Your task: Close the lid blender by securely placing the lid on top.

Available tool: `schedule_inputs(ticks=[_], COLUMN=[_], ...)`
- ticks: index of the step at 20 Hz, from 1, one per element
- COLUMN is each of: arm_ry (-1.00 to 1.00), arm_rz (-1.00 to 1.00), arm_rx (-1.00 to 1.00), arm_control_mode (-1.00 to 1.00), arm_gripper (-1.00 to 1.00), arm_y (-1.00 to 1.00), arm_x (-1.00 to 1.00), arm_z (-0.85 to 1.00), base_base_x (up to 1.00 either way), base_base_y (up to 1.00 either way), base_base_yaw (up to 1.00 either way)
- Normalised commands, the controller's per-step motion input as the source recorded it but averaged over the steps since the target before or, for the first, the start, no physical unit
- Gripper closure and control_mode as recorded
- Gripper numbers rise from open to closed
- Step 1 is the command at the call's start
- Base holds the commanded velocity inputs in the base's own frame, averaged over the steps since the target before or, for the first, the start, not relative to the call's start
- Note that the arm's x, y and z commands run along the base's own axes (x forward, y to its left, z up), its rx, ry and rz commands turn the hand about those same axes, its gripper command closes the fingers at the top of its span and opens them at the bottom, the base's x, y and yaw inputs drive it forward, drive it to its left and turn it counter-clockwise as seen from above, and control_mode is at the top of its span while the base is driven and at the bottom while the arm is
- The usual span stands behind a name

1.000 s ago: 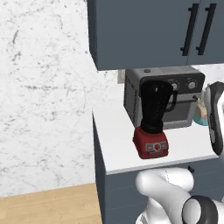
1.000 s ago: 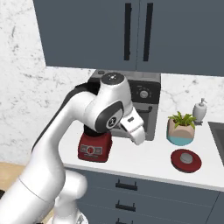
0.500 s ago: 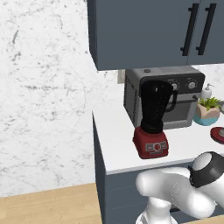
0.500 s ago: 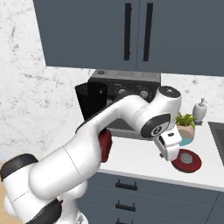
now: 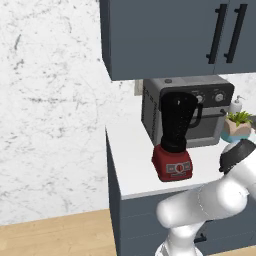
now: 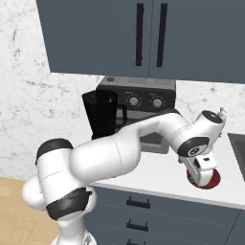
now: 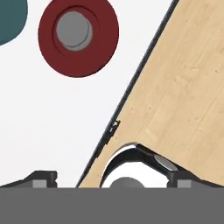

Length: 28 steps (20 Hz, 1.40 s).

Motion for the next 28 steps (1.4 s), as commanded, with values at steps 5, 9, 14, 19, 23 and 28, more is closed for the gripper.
schedule_inputs(ticks=[5,9,14,19,23,28], arm_ry=[0.02,0.01,0.01,0.01,0.02,0.04], arm_rz=[0.0,0.0,0.01,0.06,0.06,0.03], arm_rx=[0.07,0.09,0.01,0.01,0.0,-0.03], arm_control_mode=[-1.0,-1.0,-1.0,-1.0,-1.0,-1.0], arm_gripper=[-1.0,-1.0,-1.0,-1.0,-1.0,-1.0], arm_y=[-0.53,-0.6,-0.07,-0.11,-0.06,0.0], arm_x=[0.67,0.52,0.32,0.22,0.0,0.0], arm_z=[-0.32,-0.02,-0.32,-0.21,-0.43,-0.41], base_base_x=[0.0,0.0,0.0,0.0,0.0,0.0], base_base_y=[0.0,0.0,0.0,0.0,0.0,0.0], base_base_yaw=[0.0,0.0,0.0,0.0,0.0,0.0])
